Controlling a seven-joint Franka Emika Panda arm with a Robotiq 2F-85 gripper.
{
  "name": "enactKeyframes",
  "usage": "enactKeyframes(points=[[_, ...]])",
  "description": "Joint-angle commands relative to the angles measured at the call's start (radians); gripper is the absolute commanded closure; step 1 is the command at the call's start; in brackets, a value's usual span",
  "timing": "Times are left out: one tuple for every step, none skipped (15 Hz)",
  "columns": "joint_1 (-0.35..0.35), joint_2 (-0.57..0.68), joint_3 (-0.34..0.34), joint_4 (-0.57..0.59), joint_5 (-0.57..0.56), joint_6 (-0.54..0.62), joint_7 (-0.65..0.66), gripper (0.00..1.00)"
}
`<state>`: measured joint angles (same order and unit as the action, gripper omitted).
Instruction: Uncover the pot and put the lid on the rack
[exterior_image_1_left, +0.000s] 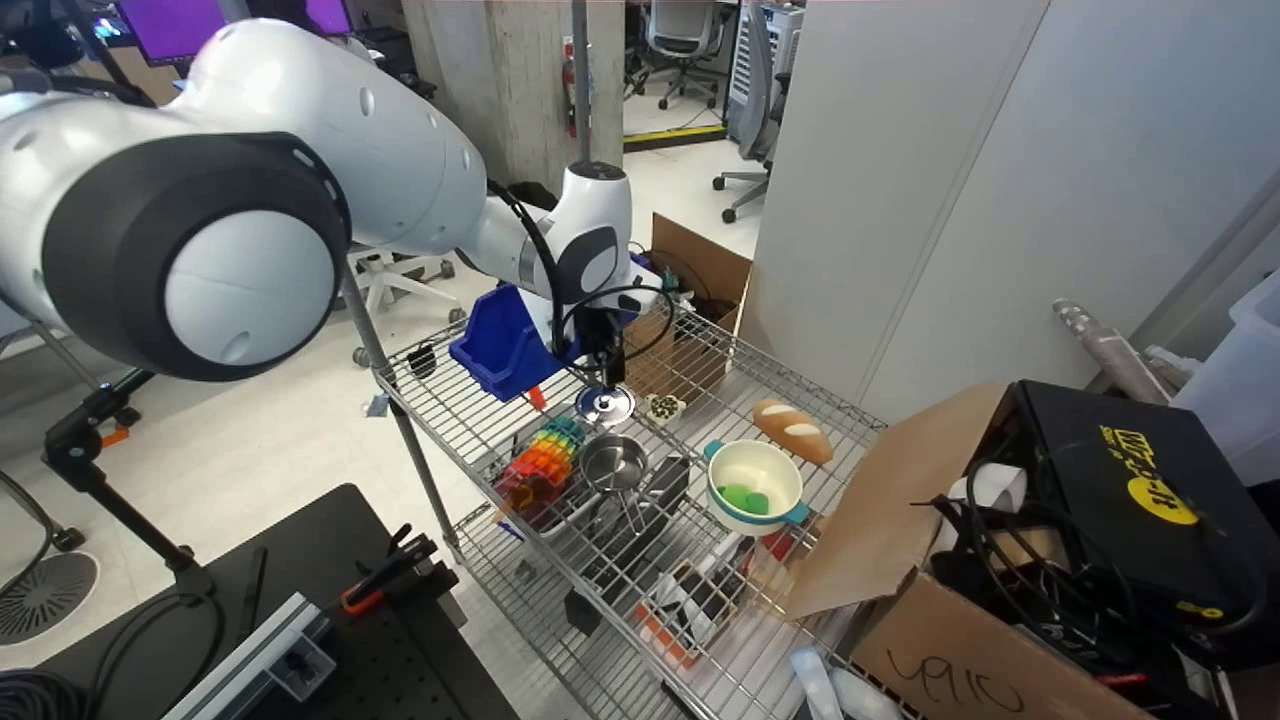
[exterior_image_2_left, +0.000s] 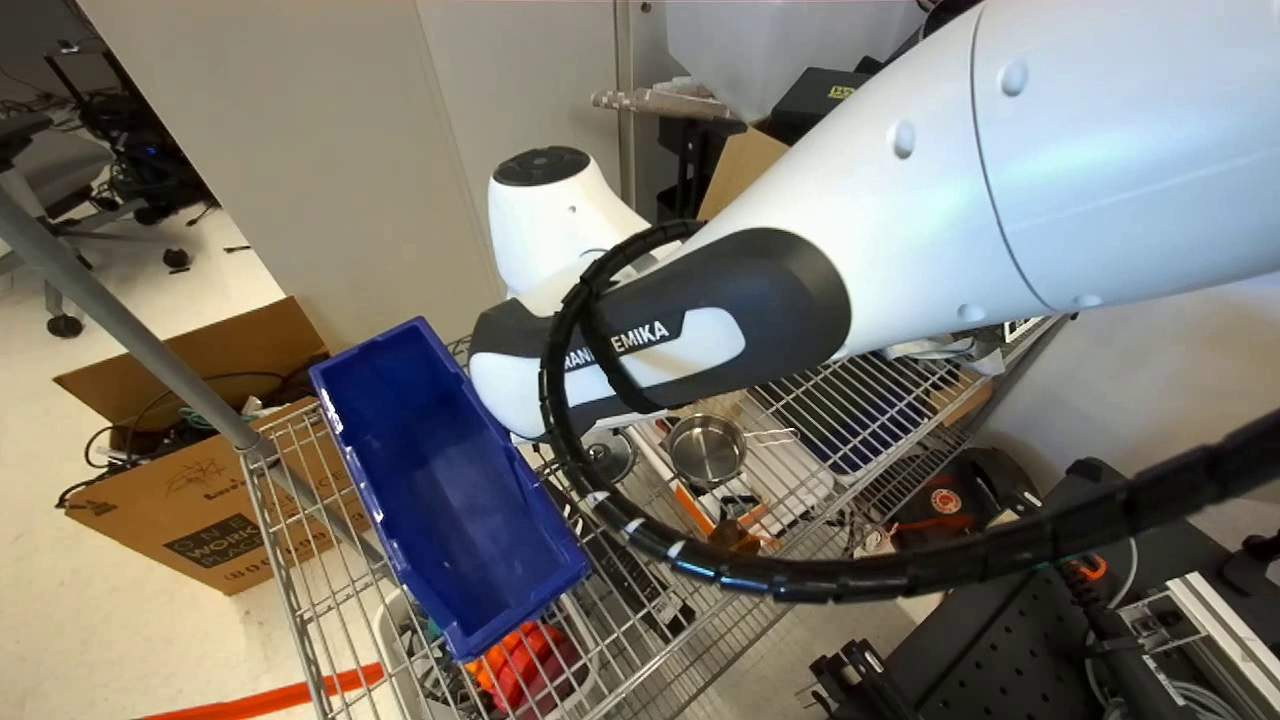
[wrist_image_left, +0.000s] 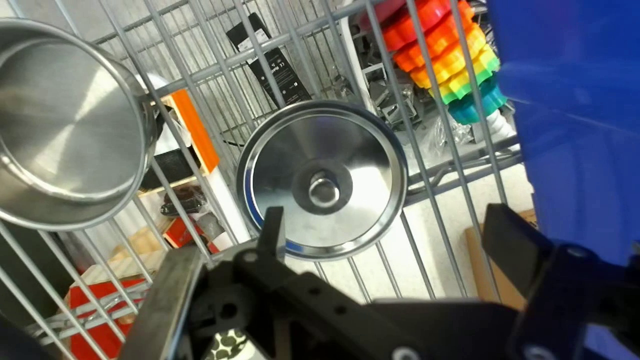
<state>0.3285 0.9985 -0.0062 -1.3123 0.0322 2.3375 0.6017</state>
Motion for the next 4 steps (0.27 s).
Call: enactKeyframes(points=[[0.003, 0.003, -0.003, 0.005, 0.004, -0.002, -0.001, 0.00], [0.003, 0.003, -0.003, 0.006, 0.004, -0.002, -0.001, 0.00], [0.003, 0.003, -0.003, 0.007, 0.004, -0.002, -0.001, 0.00], [0.003, 0.003, -0.003, 0.007, 0.004, -0.002, -0.001, 0.00]])
